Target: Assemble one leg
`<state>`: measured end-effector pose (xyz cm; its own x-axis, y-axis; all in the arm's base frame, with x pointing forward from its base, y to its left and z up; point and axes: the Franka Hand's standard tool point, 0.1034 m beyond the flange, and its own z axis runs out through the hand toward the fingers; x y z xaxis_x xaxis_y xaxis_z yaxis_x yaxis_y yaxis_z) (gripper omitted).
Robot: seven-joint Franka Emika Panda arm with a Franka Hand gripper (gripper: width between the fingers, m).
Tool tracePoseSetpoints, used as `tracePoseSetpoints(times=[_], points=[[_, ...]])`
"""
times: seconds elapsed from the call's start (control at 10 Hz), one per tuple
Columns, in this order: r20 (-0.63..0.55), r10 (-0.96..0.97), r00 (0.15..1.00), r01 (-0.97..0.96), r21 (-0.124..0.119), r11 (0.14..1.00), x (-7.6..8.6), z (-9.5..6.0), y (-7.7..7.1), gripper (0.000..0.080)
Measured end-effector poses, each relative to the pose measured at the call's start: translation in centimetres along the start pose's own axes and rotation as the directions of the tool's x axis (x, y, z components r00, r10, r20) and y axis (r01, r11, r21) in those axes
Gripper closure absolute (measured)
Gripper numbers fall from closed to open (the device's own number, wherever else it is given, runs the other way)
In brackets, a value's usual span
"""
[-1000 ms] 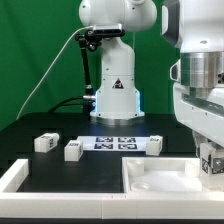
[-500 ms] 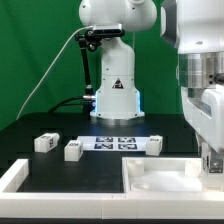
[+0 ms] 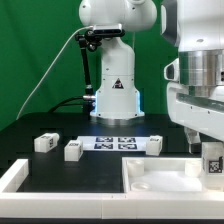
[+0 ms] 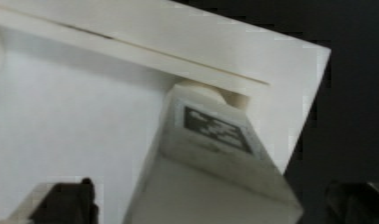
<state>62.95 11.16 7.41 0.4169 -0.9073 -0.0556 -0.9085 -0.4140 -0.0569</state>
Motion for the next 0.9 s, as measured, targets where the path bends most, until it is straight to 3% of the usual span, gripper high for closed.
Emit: tracePoseSetpoints(times=[0.4, 0.6, 0.9], points=[[0.001, -0.352, 0.936, 0.352, -0.005, 0.936, -1.13, 0.20, -0.19, 0.0150], [0.003, -0.548, 0.836, 0.548, -0.006, 0.836, -0.94, 0.19, -0.15, 0.0150], [-0.003, -0.786, 0.618, 0.786, -0.021, 0.618, -0.71, 0.10, -0.15, 0.0150]])
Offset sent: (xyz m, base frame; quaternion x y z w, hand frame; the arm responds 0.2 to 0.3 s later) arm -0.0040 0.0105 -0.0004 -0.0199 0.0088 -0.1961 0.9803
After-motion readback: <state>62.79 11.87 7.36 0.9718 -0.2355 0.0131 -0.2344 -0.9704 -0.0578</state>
